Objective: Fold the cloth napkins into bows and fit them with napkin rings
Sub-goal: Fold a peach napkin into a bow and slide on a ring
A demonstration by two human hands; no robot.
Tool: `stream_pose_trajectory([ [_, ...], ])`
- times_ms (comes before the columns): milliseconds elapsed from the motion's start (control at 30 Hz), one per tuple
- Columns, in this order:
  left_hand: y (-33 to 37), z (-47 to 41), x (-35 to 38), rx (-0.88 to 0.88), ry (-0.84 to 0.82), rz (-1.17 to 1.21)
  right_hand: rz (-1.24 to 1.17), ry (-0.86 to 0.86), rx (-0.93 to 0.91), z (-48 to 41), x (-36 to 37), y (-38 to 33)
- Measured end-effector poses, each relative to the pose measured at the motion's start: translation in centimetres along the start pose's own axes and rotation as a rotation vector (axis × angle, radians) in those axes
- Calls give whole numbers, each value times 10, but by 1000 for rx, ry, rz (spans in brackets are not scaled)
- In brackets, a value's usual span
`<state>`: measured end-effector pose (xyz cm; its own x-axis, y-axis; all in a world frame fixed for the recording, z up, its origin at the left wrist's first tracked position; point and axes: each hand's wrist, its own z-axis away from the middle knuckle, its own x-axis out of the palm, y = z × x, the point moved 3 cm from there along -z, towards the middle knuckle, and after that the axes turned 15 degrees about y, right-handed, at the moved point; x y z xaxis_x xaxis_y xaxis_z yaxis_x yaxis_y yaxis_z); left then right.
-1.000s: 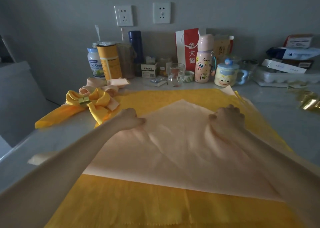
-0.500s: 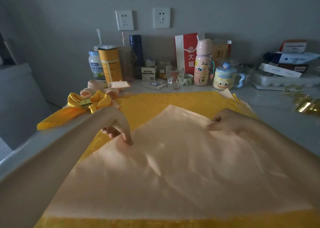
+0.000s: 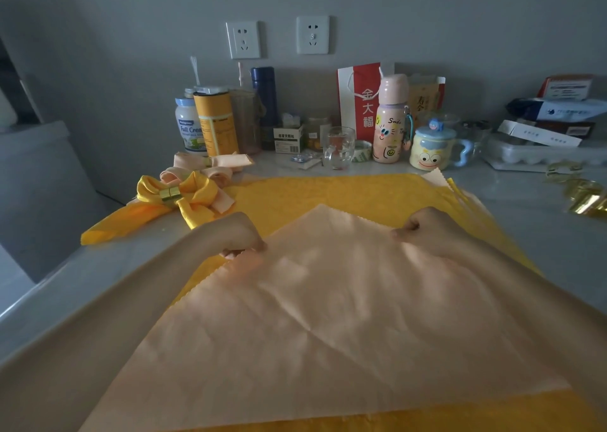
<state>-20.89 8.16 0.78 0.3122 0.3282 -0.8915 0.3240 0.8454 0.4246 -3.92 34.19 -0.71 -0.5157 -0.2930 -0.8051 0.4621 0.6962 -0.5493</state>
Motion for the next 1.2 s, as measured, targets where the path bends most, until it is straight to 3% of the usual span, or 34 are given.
stream_pose_trajectory([
  [167,-2,-3,3,35,108,22,8,67,-3,0,4,2],
  [333,-7,4,14,131,496,7,72,78,5,2,4,5],
  [433,0,37,26,243,618,-218,75,87,21,7,0,12],
  [567,20,114,49,438,426,-116,99,150,-2,16,-3,16],
  [667,23,158,64,471,232,-156,260,213,-29,22,-7,14],
  [800,23,166,78,454,140,-256,549,363,-184,40,-11,-6],
  [867,24,163,83,453,146,-281,403,311,-298,63,-6,-30],
  [1000,25,163,87,469,184,-261,61,-6,-448,128,18,-63],
  [1200,-3,169,72,365,175,-291,203,-128,-451,137,30,-60],
])
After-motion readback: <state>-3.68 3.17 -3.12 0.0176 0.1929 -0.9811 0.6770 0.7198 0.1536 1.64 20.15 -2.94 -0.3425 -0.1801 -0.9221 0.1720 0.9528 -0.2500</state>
